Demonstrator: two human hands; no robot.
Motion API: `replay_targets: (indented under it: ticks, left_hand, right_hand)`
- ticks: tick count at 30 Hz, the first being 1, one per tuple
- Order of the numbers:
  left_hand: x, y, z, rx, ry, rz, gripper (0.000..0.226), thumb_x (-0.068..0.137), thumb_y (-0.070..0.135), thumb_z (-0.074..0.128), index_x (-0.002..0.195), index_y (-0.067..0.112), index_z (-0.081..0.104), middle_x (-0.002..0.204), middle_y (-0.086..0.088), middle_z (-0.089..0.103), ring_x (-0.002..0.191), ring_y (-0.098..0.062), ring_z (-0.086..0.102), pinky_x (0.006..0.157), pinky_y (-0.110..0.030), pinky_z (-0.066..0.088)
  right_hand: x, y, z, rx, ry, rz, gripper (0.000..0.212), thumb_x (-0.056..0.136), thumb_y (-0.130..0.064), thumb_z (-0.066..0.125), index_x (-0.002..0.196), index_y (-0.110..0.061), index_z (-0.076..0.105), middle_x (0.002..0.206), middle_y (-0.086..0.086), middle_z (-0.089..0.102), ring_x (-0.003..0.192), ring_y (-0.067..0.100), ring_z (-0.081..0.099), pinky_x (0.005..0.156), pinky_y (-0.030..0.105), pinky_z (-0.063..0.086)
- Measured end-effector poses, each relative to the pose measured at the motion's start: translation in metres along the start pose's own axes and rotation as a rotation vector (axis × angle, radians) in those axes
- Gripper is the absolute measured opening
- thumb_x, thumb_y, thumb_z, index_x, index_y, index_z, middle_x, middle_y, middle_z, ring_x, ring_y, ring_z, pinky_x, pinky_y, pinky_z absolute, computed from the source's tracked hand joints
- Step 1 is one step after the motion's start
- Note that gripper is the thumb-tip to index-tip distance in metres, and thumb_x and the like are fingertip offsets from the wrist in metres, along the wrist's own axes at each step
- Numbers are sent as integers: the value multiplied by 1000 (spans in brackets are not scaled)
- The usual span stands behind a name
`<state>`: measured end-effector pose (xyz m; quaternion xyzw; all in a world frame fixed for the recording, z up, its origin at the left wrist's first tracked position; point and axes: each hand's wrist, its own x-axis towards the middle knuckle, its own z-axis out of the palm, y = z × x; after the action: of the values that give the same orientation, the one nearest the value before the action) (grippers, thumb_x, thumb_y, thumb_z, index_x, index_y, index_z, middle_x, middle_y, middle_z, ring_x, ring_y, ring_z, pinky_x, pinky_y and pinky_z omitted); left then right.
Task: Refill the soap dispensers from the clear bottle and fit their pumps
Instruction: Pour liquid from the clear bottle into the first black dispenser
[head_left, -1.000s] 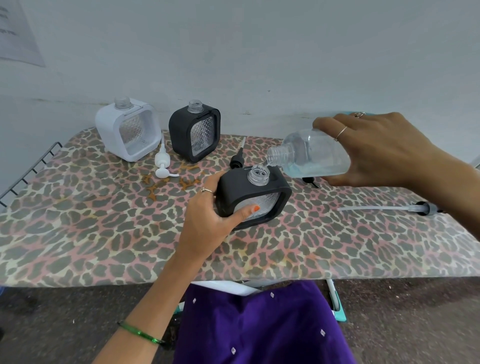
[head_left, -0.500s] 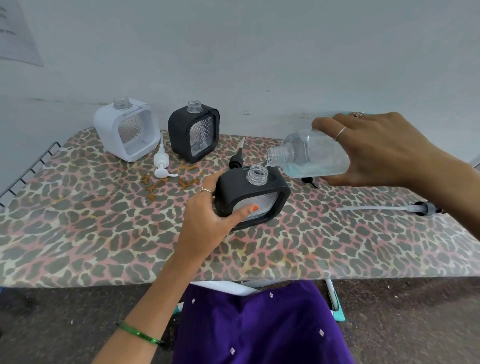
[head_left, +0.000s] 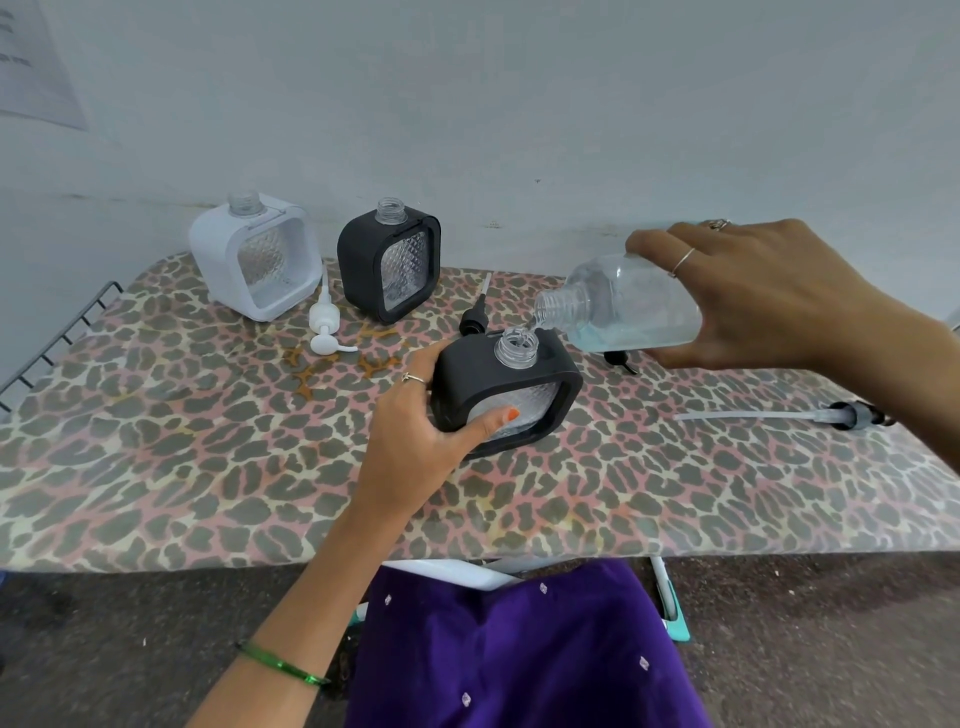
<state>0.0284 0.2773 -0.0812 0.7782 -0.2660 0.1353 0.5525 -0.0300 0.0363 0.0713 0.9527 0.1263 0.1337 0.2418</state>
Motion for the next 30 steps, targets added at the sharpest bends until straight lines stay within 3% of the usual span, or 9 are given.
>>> replay_targets:
  ticks: [5,13,30]
  left_hand:
    - [0,0,0,-1,-2,0,72,69,56,72,122,12,52,98,16,60,89,17,54,74,-2,43]
    - [0,0,0,-3,-11,-12,67,68,45,75,120,8,53,97,11,60,89,19,53,71,-1,42]
    - [0,0,0,-4,-1,6,69,70,48,74,123,8,53,101,29,51,91,24,50,73,1,41]
  right_hand:
    - [1,0,-2,-2,0,1,82,67,-70,51,129,-17,41,97,7,66,78,32,64,50,27,33]
    - [0,0,-1,16,7,-1,81,67,-70,53,127,-16,42,94,8,66,75,32,64,50,26,31]
    - [-2,1,-3,-8,-13,9,83,67,-71,50,130,-18,40,101,7,65,80,32,63,51,28,35]
